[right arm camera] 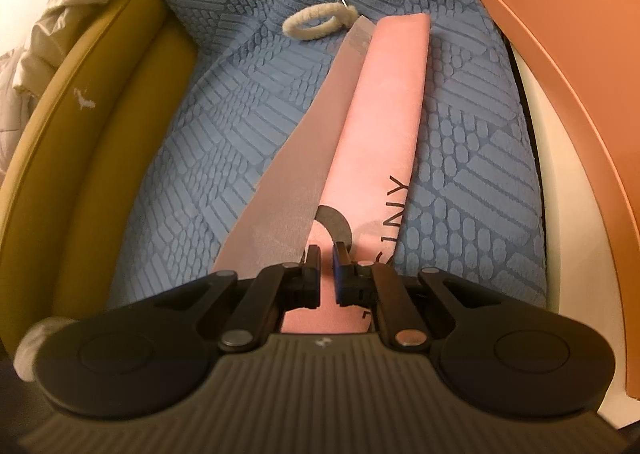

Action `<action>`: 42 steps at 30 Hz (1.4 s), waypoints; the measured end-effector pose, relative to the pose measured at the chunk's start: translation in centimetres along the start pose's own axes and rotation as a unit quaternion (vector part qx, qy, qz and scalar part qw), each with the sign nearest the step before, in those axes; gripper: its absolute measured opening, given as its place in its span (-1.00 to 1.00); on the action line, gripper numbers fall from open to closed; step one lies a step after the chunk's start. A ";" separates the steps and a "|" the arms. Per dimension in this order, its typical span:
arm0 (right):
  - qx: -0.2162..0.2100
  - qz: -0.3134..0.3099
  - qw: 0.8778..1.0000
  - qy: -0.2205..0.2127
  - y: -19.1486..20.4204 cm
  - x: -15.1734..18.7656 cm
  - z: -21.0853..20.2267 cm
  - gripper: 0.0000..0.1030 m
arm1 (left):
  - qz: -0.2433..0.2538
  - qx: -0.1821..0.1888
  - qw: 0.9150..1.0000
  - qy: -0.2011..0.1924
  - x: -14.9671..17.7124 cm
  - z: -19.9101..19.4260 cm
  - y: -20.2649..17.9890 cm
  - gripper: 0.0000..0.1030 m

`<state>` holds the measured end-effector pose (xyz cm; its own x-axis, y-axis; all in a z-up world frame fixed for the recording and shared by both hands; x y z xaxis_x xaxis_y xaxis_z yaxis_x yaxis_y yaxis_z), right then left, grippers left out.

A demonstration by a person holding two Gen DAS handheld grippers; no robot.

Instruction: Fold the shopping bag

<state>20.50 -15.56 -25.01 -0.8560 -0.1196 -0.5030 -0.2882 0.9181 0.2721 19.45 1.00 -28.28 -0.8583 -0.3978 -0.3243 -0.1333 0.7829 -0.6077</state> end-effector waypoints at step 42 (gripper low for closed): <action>-0.116 0.129 0.984 -0.030 -3.1 0.0 -0.2 -0.03 | -0.061 0.004 0.998 0.016 0.1 1.6 2.2 -0.77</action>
<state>21.29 -18.47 -25.67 -0.8882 0.1348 -0.4392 -0.1613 0.8036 0.5728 19.87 1.98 -30.79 -0.8515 -0.4742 -0.2238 -0.2344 0.7261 -0.6464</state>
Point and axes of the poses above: each gripper's, at about its wrist camera, not at the fingertips, and z roughly the way its jaws point, y to its left, x to its underside, the point moved 6 cm from there along z, roughly the way its jaws point, and after that the axes turned 15 degrees about -z, right-handed, at the moved point
